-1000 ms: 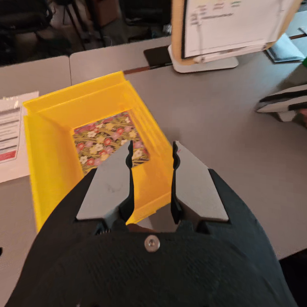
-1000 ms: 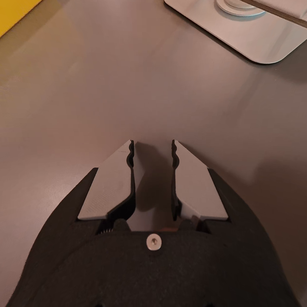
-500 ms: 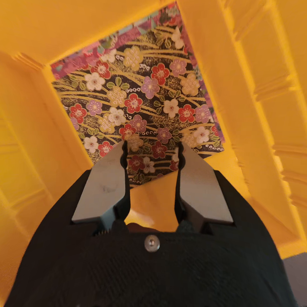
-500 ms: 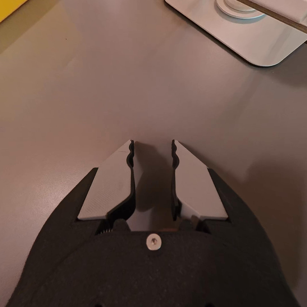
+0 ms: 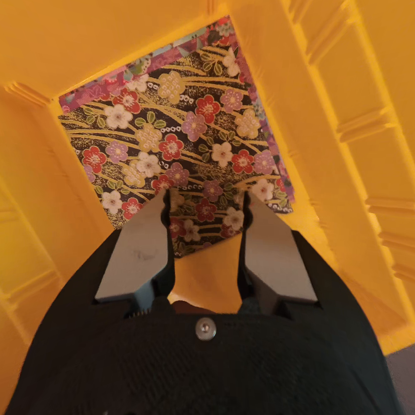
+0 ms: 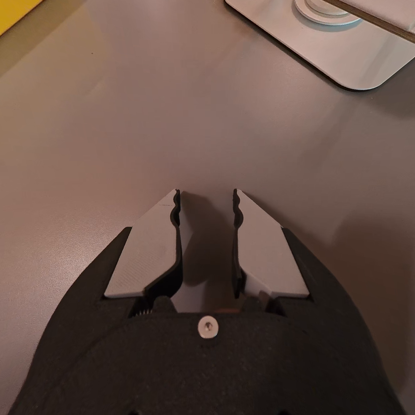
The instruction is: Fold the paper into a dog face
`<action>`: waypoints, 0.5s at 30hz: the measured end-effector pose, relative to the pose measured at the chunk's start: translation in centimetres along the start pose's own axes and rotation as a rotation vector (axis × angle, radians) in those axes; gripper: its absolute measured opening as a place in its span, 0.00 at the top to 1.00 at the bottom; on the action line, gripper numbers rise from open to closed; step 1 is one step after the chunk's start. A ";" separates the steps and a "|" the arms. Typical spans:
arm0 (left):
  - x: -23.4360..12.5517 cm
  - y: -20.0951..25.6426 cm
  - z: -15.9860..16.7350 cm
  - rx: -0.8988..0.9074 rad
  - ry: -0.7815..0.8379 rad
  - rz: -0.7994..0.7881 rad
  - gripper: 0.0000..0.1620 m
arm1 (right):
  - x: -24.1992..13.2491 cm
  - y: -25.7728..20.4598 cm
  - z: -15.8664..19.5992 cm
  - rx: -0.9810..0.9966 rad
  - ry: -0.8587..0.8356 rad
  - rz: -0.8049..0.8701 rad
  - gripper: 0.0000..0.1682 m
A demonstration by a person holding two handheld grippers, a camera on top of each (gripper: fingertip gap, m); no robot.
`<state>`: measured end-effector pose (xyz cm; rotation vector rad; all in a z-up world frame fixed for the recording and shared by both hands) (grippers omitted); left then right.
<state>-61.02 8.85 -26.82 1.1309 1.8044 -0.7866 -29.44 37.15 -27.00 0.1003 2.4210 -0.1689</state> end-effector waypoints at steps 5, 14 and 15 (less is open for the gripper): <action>-0.1 -0.2 -0.2 -0.004 0.058 -0.002 0.77 | 0.0 0.0 0.0 -0.002 -0.001 0.001 0.74; -0.1 -0.9 -0.2 0.014 0.066 -0.034 1.00 | 0.0 -0.1 0.1 -0.005 -0.001 0.001 0.74; -0.1 -0.9 -0.2 0.012 0.062 -0.036 1.00 | 0.0 -0.1 0.1 -0.005 -0.001 0.000 0.74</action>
Point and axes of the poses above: each gripper's, where its closed fingertips meet, x out along the fingers, z out of its underside, y = z × x across the jaws, the point moved 1 cm from there along -x, back along the fingers, and after that the axes turned 4 degrees about -z, right-handed, at the moved point
